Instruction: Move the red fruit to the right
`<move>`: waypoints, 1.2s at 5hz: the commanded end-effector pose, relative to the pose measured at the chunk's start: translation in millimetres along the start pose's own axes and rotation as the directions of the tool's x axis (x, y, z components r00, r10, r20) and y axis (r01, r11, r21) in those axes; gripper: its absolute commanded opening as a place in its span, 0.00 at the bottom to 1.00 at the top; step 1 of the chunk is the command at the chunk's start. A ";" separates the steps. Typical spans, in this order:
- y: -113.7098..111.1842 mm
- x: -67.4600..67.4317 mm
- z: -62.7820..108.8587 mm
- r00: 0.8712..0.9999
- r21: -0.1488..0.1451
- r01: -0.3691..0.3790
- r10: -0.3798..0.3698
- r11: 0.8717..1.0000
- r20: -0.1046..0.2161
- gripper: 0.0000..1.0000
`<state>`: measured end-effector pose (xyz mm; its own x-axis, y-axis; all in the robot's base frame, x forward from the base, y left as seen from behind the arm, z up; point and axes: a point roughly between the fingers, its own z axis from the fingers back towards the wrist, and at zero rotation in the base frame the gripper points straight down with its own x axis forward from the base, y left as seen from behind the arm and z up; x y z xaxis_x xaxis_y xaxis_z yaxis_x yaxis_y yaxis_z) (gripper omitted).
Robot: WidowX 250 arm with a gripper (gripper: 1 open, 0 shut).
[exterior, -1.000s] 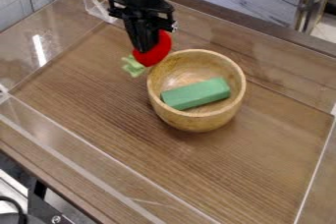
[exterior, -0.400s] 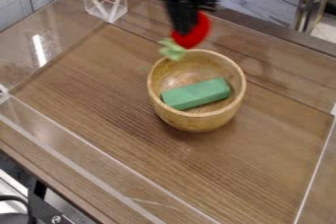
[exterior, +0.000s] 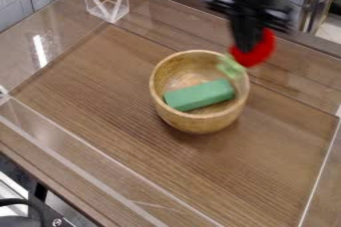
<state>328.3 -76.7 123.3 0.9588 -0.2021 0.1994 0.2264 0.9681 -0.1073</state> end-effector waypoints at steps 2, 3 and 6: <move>-65.9 18.9 -13.9 0.999 -0.020 -0.038 0.039 0.999 0.032 0.00; -75.4 12.1 -29.1 1.000 -0.027 -0.015 0.015 1.000 0.012 0.00; -64.5 -2.9 -56.0 1.000 -0.038 0.002 -0.003 0.999 -0.023 0.00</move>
<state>317.1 -147.1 61.7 0.9670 -0.2171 0.1333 0.2349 0.9623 -0.1369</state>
